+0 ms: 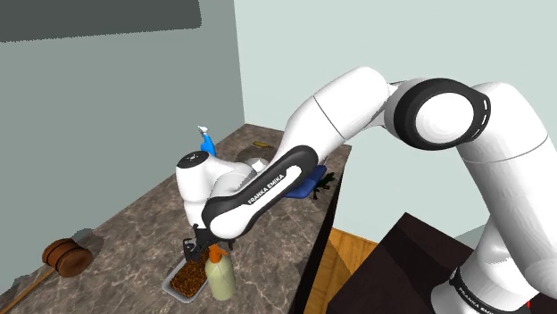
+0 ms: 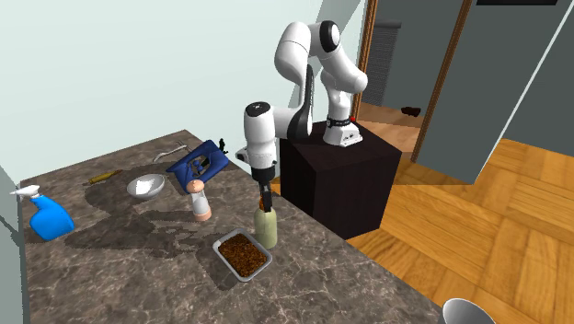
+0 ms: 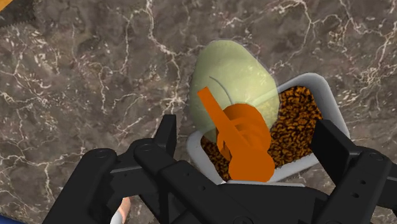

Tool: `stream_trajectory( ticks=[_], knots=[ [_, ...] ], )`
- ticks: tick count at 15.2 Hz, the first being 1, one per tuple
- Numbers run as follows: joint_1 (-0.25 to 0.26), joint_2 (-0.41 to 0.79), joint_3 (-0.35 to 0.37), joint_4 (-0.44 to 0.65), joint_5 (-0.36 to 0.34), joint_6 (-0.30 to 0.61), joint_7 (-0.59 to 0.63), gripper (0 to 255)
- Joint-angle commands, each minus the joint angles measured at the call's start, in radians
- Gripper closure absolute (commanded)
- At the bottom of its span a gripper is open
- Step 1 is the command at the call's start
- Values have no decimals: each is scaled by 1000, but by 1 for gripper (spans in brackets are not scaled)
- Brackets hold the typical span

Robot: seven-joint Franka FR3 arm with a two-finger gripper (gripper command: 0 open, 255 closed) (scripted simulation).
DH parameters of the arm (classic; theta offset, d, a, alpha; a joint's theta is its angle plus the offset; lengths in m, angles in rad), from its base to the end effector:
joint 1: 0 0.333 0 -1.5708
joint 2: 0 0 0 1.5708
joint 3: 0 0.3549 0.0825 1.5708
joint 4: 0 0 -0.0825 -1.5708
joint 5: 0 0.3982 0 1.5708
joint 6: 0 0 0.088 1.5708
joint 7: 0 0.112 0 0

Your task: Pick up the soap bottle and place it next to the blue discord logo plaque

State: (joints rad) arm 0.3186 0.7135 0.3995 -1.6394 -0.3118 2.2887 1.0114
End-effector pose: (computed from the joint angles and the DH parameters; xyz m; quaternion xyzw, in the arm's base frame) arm 0.5742 0.4368 0.2388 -0.9961 0.0874 0.0077 0.0094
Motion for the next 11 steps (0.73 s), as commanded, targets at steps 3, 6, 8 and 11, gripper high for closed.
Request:
stream_trajectory(
  ticks=[3, 6, 8, 11],
  knots=[
    [0, 0, 0, 0, 0, 0, 0, 0],
    [0, 0, 0, 0, 0, 0, 0, 255],
    [0, 0, 0, 0, 0, 0, 0, 255],
    [0, 0, 0, -1, 0, 1, 0, 255]
  ],
)
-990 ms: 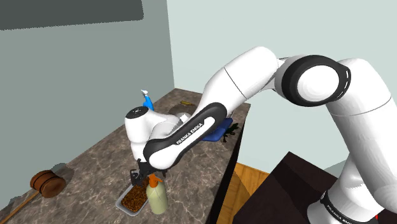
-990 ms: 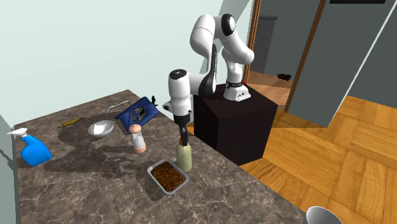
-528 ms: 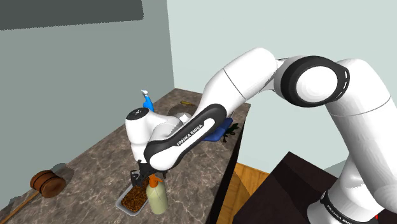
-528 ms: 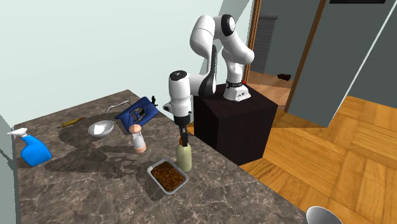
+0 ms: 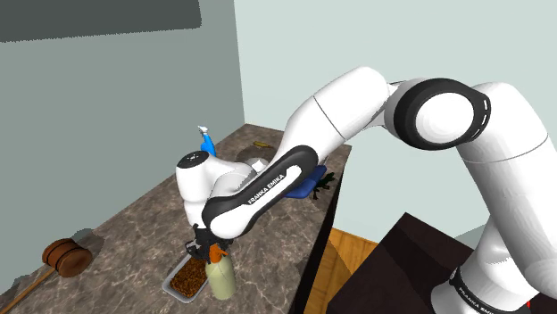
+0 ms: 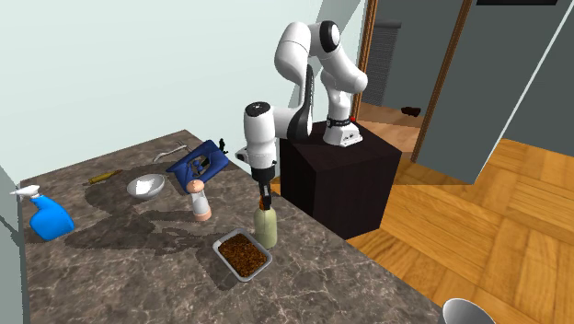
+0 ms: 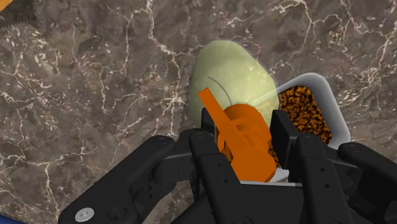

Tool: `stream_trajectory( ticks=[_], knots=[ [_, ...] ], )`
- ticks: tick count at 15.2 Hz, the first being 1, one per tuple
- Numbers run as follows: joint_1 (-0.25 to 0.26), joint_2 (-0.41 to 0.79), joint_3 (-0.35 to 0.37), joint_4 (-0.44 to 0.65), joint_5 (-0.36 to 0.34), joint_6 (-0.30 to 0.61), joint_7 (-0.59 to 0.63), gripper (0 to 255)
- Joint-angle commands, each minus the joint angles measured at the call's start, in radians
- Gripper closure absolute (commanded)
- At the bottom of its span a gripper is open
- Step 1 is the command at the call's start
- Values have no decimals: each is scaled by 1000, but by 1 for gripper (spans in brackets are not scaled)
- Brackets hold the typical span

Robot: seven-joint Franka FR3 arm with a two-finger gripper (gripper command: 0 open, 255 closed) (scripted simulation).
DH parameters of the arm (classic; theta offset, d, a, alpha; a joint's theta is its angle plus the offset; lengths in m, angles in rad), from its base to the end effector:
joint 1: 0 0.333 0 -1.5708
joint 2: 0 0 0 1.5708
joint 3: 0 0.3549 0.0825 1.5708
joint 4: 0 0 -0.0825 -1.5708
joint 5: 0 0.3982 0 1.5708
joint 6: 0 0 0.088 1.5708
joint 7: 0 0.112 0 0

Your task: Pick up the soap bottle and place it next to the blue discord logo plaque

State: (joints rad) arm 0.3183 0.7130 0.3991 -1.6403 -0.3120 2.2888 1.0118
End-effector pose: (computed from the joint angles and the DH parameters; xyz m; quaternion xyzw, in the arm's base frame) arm 0.5742 0.4364 0.2387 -0.9961 0.0877 0.0077 0.0090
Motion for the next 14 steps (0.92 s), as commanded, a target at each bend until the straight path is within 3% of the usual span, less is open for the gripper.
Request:
stream_trajectory(
  ticks=[1, 14],
  knots=[
    [0, 0, 0, 0, 0, 0, 0, 255],
    [-21, -95, 33, 14, 41, -106, -22, 255]
  ],
)
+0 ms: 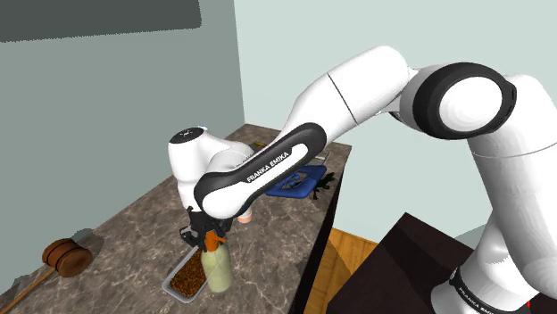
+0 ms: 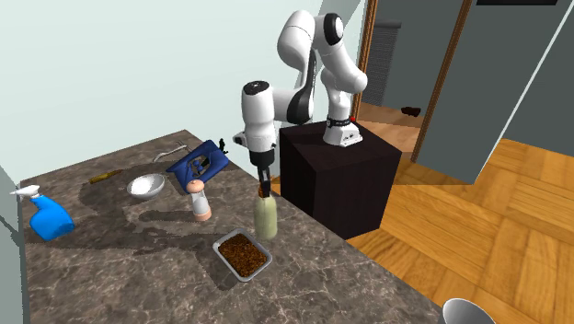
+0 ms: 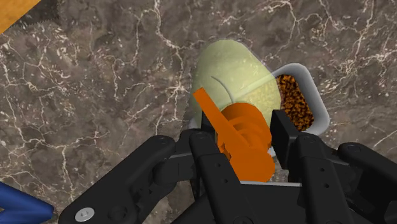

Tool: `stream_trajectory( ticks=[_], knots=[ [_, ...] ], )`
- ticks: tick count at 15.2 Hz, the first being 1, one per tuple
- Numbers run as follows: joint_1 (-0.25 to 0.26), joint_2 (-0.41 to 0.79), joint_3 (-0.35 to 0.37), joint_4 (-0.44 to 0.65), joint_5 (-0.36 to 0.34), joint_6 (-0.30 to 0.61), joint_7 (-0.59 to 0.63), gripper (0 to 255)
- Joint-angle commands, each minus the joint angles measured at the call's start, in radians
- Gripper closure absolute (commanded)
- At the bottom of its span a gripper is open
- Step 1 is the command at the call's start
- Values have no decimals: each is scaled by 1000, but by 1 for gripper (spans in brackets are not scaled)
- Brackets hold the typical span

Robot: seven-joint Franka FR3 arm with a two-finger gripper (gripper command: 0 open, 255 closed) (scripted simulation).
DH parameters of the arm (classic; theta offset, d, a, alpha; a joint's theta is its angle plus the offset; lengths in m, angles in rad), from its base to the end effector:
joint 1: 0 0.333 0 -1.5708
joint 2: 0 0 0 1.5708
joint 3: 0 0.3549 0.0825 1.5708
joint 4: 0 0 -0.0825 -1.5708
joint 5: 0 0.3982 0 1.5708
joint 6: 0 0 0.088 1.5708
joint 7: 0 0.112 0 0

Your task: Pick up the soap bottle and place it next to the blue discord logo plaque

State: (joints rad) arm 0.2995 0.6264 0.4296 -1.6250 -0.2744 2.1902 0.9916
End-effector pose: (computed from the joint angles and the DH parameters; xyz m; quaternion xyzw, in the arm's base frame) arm 0.5731 0.4364 0.3000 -0.9961 0.0874 0.0077 0.0094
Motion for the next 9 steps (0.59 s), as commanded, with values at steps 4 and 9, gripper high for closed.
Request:
stream_trajectory(
  ticks=[4, 9],
  knots=[
    [-8, -37, 12, 11, 17, -46, -9, 255],
    [-13, -68, 22, 32, 32, -97, -17, 255]
  ],
)
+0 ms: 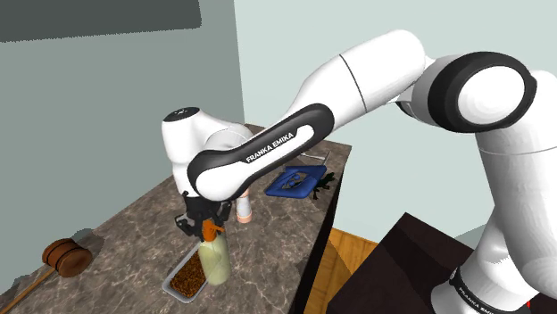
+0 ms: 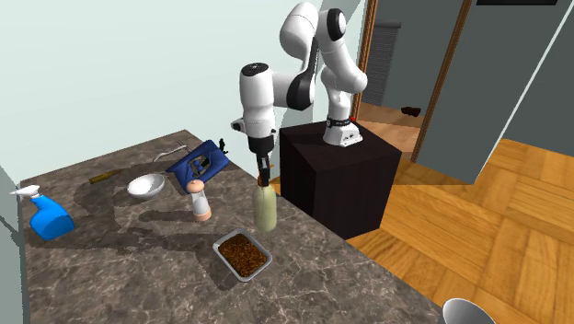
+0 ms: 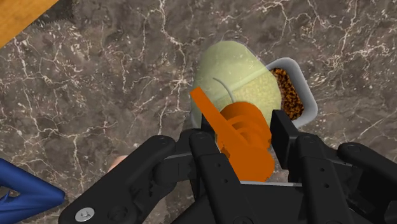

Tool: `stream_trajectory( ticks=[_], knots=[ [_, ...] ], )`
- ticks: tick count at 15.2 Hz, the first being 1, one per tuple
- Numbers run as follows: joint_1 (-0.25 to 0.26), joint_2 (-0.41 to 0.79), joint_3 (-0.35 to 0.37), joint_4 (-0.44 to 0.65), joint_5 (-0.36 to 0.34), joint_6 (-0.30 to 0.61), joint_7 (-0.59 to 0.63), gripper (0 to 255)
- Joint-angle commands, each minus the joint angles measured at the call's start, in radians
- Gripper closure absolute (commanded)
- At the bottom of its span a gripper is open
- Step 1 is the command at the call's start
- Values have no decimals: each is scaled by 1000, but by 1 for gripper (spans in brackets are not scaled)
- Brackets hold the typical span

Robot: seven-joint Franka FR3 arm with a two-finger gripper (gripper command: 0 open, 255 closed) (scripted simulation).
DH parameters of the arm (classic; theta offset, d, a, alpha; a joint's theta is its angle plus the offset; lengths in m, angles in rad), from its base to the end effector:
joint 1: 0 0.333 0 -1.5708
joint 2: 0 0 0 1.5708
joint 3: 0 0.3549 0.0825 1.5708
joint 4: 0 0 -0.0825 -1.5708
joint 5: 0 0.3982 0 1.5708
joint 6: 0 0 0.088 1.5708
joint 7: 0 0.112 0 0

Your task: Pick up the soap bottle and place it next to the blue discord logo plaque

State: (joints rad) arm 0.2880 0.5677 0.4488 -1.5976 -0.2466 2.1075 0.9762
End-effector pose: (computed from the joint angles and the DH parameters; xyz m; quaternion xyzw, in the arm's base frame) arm 0.5718 0.4356 0.3474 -0.9961 0.0874 0.0076 0.0094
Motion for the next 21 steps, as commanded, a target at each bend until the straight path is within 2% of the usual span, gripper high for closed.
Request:
stream_trajectory(
  ticks=[1, 21],
  knots=[
    [-2, -15, 5, 10, 8, -24, -3, 255],
    [-4, -94, 30, 166, 51, -251, -29, 255]
  ],
)
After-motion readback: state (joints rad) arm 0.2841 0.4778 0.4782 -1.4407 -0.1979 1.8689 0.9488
